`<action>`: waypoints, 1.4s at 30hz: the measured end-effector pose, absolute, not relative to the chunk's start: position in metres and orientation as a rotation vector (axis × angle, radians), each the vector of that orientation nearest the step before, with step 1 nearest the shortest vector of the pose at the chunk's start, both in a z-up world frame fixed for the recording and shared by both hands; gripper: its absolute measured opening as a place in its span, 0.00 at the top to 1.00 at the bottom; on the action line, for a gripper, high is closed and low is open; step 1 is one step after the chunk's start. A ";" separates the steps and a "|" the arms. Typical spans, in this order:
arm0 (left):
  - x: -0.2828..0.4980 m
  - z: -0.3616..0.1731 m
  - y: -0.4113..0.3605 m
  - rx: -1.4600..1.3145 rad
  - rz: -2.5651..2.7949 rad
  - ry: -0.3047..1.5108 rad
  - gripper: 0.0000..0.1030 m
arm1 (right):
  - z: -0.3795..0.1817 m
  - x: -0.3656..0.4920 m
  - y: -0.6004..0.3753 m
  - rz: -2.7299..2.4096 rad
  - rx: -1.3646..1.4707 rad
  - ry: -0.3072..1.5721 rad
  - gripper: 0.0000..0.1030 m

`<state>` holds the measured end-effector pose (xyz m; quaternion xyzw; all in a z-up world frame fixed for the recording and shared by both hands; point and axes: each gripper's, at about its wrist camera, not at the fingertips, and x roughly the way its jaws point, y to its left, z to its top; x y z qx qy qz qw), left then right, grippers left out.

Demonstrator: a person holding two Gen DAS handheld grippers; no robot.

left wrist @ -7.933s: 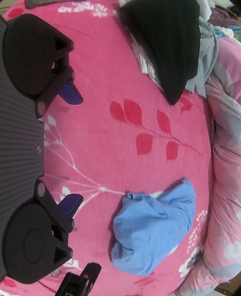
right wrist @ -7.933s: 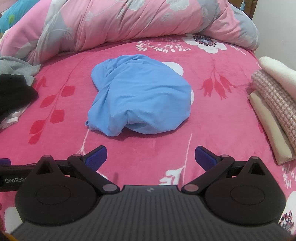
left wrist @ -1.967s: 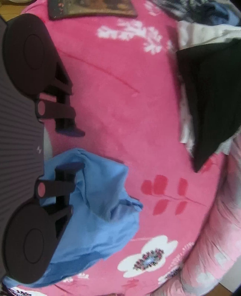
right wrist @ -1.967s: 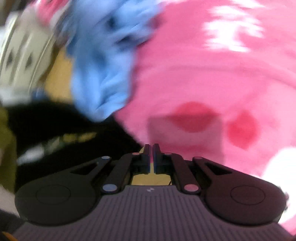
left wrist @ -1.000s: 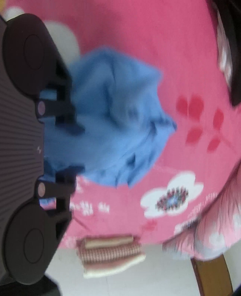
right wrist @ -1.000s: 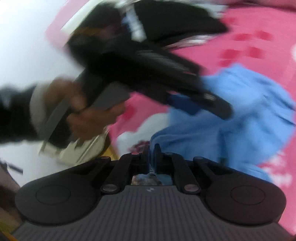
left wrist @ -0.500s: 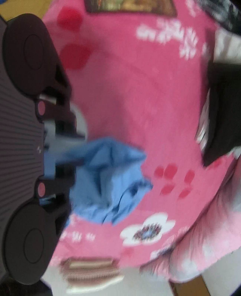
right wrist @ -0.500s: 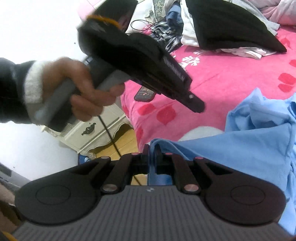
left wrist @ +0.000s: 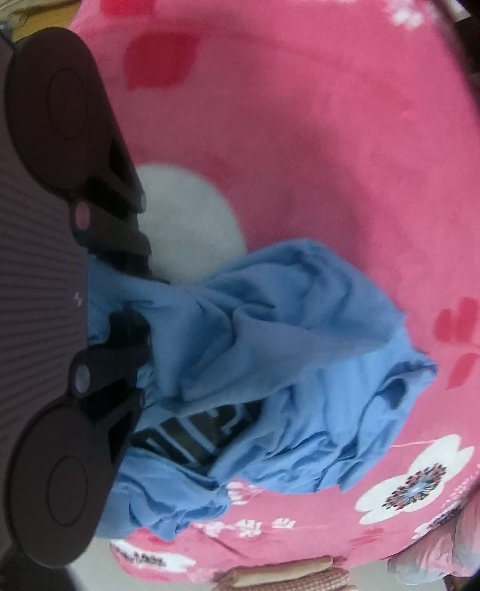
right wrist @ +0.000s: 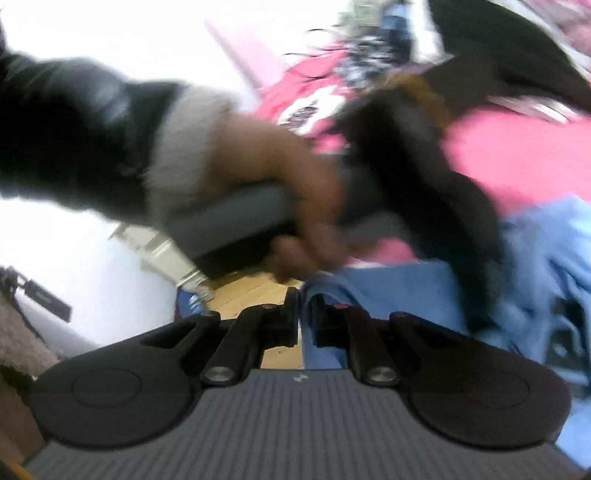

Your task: Fold clothes

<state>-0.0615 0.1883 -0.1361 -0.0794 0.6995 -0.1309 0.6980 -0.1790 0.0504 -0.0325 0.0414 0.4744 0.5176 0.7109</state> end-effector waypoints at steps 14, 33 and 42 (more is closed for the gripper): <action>-0.070 -0.112 0.225 -0.106 -0.124 1.498 0.94 | -0.095 -0.133 -0.157 0.306 0.280 1.314 0.45; -0.062 -0.086 0.207 -0.113 -0.164 1.427 0.94 | 0.026 -0.093 -0.312 0.009 0.315 0.798 0.98; -0.049 -0.108 0.212 -0.096 -0.163 1.489 0.82 | -0.069 -0.072 -0.333 -0.197 0.413 0.984 0.94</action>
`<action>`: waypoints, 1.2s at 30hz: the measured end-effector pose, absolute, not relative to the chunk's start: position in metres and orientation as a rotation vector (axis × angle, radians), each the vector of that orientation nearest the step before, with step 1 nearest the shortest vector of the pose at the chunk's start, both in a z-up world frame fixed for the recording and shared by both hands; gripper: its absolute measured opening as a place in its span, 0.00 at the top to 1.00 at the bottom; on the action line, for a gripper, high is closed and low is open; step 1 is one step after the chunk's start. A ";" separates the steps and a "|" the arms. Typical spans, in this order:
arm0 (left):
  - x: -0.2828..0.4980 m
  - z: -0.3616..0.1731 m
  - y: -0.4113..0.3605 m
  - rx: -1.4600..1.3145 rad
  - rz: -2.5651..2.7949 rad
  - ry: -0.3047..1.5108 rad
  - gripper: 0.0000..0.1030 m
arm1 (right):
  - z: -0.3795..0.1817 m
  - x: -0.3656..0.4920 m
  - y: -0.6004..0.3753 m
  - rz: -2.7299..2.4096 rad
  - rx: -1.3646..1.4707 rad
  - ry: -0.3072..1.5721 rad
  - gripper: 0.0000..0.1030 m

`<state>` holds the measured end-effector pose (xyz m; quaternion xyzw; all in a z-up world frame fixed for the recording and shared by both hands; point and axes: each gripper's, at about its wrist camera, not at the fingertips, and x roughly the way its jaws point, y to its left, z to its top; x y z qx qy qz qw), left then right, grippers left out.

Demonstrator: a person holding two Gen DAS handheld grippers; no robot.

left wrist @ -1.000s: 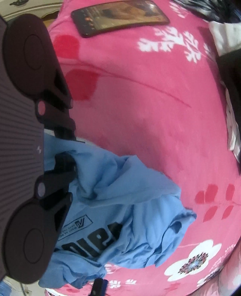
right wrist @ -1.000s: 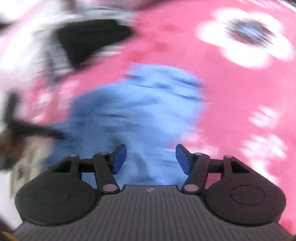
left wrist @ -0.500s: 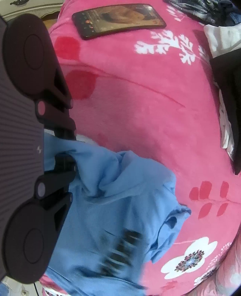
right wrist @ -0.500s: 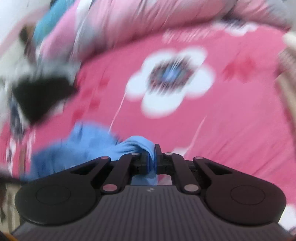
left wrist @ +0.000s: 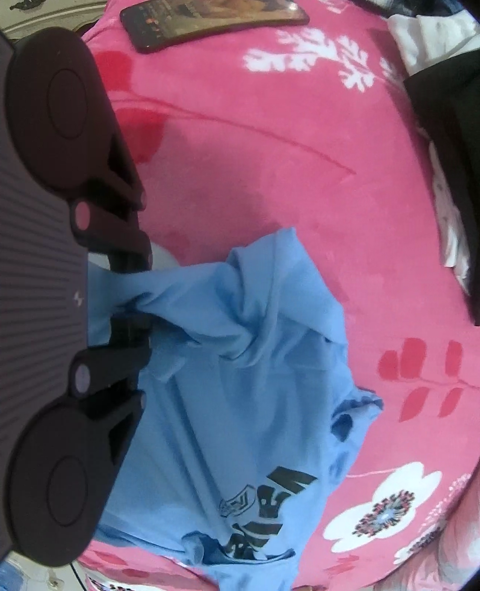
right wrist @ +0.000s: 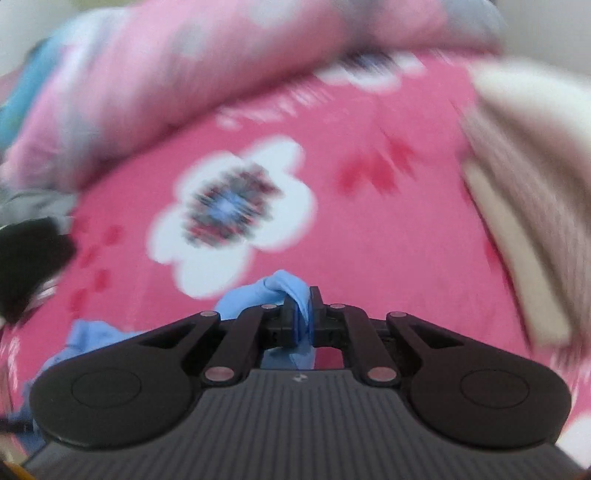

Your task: Fold clothes

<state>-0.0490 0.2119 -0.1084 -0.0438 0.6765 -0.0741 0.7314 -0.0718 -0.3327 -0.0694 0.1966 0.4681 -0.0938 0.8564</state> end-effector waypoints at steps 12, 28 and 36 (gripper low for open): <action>-0.046 -0.083 0.222 -0.128 -0.151 1.389 0.48 | -0.059 -0.103 -0.354 -0.305 0.475 0.891 0.76; -0.023 -0.081 0.117 0.025 -0.374 1.204 0.44 | -0.127 -0.070 -0.214 0.292 -0.007 1.154 0.96; 0.015 -0.093 0.050 0.161 -0.426 1.105 0.41 | -0.109 -0.134 -0.284 0.119 0.070 1.278 0.96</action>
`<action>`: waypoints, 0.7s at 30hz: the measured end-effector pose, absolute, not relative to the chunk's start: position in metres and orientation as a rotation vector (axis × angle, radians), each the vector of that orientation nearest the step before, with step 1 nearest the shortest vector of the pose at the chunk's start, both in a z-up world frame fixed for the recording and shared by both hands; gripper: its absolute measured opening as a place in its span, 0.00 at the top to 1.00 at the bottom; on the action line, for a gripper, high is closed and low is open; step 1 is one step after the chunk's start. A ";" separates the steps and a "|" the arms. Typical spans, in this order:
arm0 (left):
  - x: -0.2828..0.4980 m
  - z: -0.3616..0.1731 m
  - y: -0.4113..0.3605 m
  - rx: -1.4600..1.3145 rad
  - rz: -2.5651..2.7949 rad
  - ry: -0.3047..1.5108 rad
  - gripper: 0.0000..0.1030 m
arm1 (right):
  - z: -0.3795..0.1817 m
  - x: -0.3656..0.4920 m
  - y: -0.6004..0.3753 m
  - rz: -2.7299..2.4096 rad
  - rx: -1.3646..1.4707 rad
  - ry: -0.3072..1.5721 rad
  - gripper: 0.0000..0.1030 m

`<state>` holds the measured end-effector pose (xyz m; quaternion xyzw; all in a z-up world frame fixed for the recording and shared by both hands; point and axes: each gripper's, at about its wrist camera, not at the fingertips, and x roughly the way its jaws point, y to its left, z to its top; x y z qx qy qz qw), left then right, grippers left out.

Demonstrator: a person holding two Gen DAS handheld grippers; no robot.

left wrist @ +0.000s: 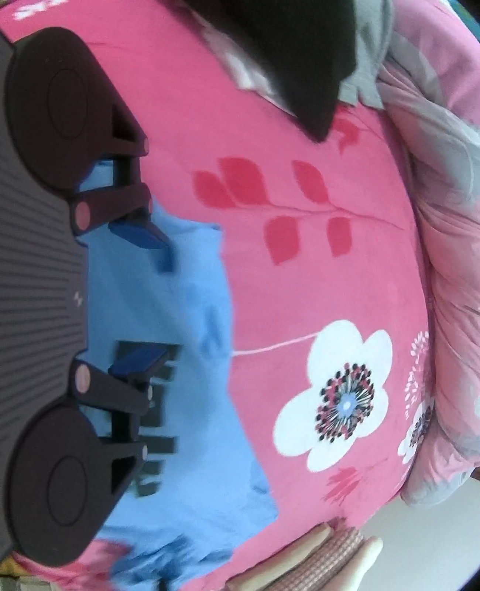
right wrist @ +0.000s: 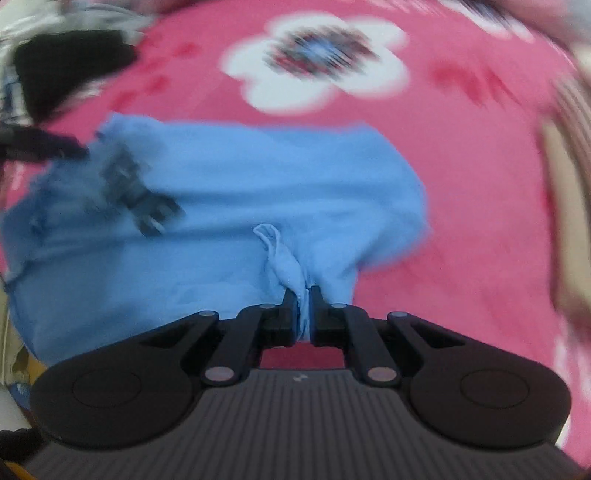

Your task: Fold clothes

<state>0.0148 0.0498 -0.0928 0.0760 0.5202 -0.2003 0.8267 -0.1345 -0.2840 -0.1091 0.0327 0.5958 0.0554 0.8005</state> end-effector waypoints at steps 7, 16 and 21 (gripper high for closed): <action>0.058 -0.123 0.016 0.369 -0.416 1.089 0.41 | -0.145 -0.179 -0.321 -0.054 0.086 1.466 0.96; 0.050 -0.133 -0.003 0.504 -0.527 1.011 0.96 | -0.105 -0.186 -0.333 -0.136 0.163 1.236 0.75; 0.050 -0.090 0.023 0.412 -0.354 0.840 0.97 | -0.096 -0.180 -0.346 -0.196 0.180 1.172 0.74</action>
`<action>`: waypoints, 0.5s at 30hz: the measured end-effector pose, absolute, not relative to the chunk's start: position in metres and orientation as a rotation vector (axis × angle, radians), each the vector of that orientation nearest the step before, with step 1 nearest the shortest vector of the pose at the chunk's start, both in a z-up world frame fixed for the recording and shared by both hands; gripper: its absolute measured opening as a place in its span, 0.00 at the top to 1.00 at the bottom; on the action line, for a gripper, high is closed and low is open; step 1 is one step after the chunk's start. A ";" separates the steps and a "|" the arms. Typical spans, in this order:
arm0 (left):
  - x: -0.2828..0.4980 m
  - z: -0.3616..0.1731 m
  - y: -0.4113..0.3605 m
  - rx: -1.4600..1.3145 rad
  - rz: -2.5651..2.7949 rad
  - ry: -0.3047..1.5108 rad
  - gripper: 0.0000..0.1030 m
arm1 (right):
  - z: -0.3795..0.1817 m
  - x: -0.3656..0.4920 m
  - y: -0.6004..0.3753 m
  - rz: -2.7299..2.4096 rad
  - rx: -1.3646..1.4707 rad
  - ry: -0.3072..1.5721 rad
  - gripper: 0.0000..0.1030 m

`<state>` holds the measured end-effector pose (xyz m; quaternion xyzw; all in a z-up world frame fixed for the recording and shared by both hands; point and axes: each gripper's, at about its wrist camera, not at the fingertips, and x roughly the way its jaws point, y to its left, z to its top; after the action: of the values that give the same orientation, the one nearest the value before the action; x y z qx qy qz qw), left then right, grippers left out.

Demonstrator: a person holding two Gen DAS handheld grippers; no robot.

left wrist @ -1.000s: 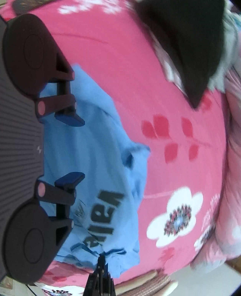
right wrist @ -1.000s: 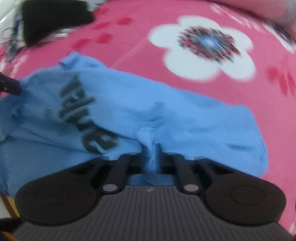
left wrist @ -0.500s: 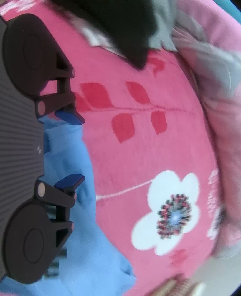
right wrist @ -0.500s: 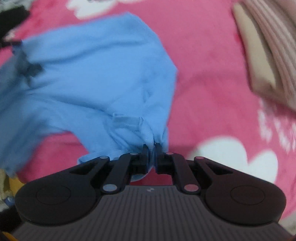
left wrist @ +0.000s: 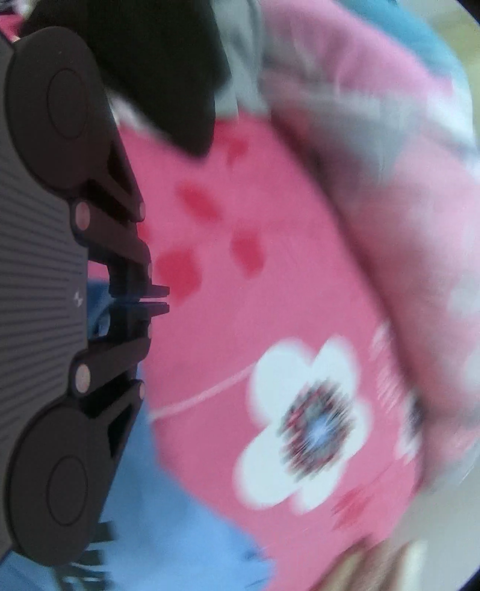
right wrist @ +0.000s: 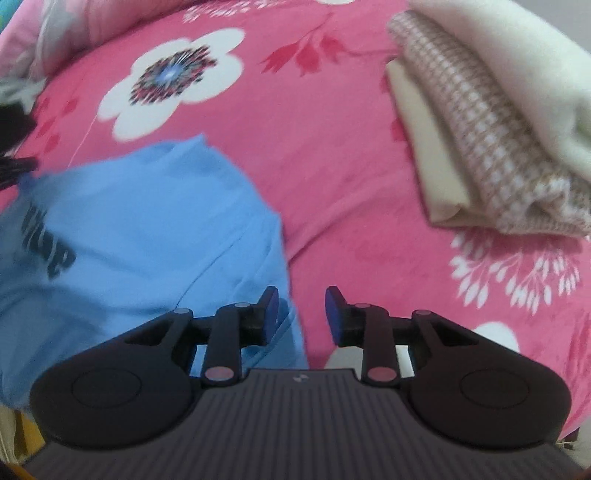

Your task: Fold clothes

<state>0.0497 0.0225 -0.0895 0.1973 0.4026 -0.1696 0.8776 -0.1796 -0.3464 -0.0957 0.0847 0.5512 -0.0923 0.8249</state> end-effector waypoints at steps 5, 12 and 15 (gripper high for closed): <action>0.061 -0.069 0.068 0.348 -0.189 0.827 0.97 | -0.089 -0.161 -0.358 -0.230 0.204 1.115 0.74; 0.056 -0.088 0.049 0.394 -0.427 0.946 0.68 | -0.103 -0.114 -0.352 -0.102 0.274 1.112 0.64; 0.055 -0.099 0.030 0.416 -0.487 0.970 0.42 | -0.112 -0.084 -0.343 -0.021 0.284 1.107 0.44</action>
<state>0.0547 0.0297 -0.0987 0.1966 0.4582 -0.2299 0.8358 -0.0838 -0.3426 -0.1123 0.1344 0.5240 -0.0100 0.8410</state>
